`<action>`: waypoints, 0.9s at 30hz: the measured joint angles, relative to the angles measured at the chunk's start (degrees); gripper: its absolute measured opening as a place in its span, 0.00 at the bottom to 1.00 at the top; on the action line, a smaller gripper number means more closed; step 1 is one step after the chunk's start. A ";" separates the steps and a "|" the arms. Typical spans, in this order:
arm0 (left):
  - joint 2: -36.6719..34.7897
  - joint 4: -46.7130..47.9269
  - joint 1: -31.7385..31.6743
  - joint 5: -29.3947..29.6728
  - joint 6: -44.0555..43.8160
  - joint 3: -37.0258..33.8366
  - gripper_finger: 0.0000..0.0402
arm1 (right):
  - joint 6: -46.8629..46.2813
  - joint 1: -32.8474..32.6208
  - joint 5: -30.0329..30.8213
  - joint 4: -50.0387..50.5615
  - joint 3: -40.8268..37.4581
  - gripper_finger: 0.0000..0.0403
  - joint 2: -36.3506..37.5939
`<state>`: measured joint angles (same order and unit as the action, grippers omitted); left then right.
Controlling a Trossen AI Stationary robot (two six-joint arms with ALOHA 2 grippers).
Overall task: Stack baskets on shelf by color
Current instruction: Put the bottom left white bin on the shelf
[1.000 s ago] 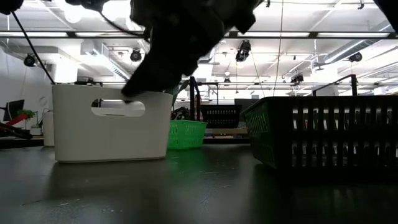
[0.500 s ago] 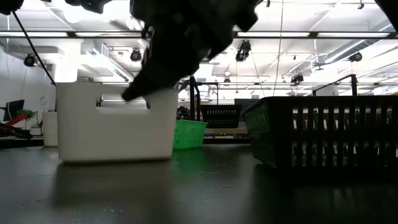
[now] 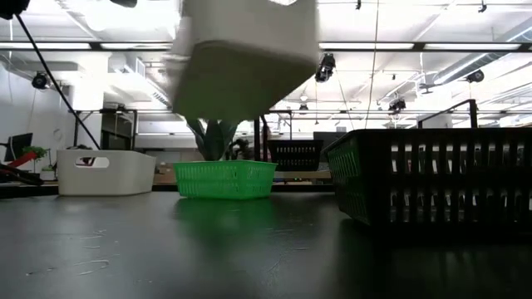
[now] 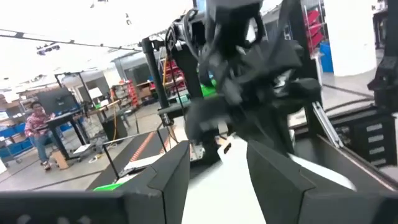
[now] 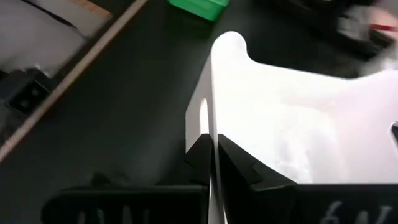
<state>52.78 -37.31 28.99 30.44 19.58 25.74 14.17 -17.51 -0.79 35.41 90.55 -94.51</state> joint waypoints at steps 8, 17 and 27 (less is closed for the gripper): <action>0.40 0.32 0.00 0.00 -2.71 -0.12 0.36 | -1.36 -1.31 14.87 9.02 -5.98 0.02 13.92; 0.33 0.25 0.00 0.00 -2.70 -0.15 0.36 | -2.89 6.28 20.37 9.09 -19.92 0.02 31.49; 0.46 0.27 0.04 0.00 -2.70 -0.68 0.36 | -2.51 14.35 20.45 11.54 -34.35 0.02 49.45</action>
<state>53.23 -37.04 29.04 30.44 16.88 25.06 11.66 -3.16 19.66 46.95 56.20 -45.06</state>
